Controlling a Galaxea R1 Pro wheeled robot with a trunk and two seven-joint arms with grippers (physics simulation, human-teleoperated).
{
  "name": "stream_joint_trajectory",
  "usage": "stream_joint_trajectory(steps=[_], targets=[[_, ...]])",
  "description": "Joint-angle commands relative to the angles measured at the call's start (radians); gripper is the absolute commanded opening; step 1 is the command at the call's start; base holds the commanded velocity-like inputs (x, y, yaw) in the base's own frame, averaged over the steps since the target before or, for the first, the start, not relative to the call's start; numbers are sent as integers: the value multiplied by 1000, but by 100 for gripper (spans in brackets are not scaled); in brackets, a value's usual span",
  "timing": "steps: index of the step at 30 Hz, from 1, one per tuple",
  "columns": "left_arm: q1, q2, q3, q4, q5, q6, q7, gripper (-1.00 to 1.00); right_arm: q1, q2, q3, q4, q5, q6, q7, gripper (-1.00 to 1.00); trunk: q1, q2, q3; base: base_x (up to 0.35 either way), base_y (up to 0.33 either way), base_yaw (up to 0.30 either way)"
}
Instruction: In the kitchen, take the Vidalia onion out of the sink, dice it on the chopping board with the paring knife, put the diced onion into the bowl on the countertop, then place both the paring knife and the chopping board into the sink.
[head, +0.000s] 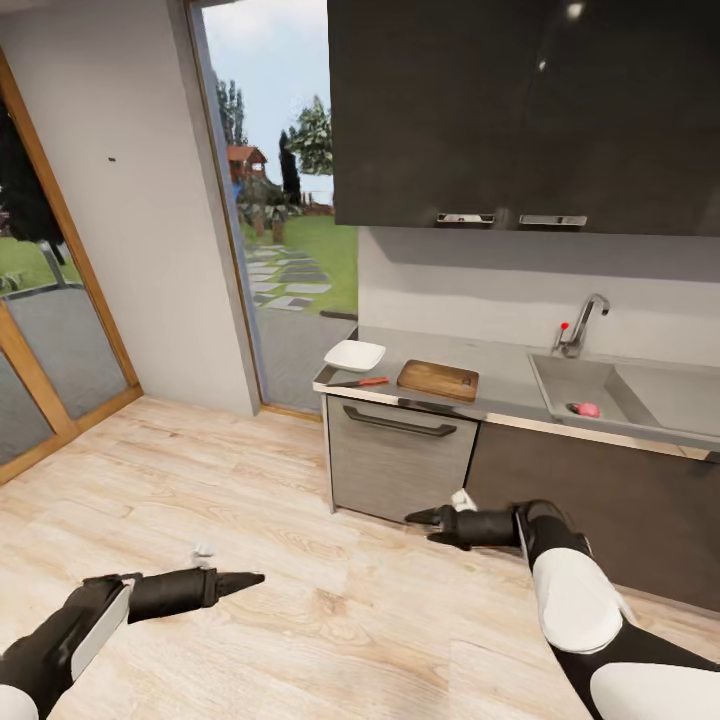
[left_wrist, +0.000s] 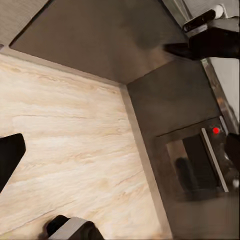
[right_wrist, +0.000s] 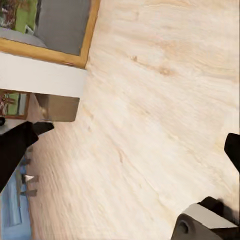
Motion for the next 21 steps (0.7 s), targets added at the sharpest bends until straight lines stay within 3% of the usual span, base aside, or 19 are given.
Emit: stream_joint_trajectory(steps=[1, 2, 4, 7, 8, 9, 11, 13, 17, 21], targets=[[-1, 7, -32, -154, 12, 115, -30, 100, -2, 47, 8, -40, -38, -71, 8, 100, 1, -2, -2, 0, 0, 0], [-1, 9, -31, -187, 12, 137, -31, 100, -2, 58, 20, -48, -36, -82, 1, 100, 1, -2, -2, 0, 0, 0], [-1, 13, 4, -300, 13, 219, -22, 100, -2, 88, 116, -89, -8, -113, -48, 100, 1, -2, -2, 0, 0, 0], [-1, 11, 136, -404, 15, 314, 25, 100, -1, 88, 270, -141, 8, -122, -94, 100, 1, -2, -2, 0, 0, 0], [-1, 10, 183, -435, 16, 344, 43, 100, -1, 88, 295, -152, 1, -120, -100, 100, 1, -2, -2, 0, 0, 0], [-1, 10, 239, -488, 16, 383, 61, 100, -1, 88, 314, -176, -31, -124, -104, 100, 1, -2, -2, 0, 0, 0], [-1, 8, 286, -555, 16, 422, 79, 100, -1, 88, 330, -249, -108, -131, -95, 100, 1, -2, -2, 0, 0, 0], [-1, 5, 321, -591, 17, 450, 99, 100, 8, 88, 339, -346, -176, -141, -34, 100, 1, -2, -2, 0, 0, 0], [-1, 3, 371, -608, 5, 463, 121, 100, 42, 88, 345, -481, -216, -182, 24, 100, 1, -2, -2, 0, 0, -1], [-1, 4, 379, -616, 7, 470, 126, 100, 49, 88, 335, -517, -230, -169, 32, 100, 1, -2, 0, 0, 0, -141]])
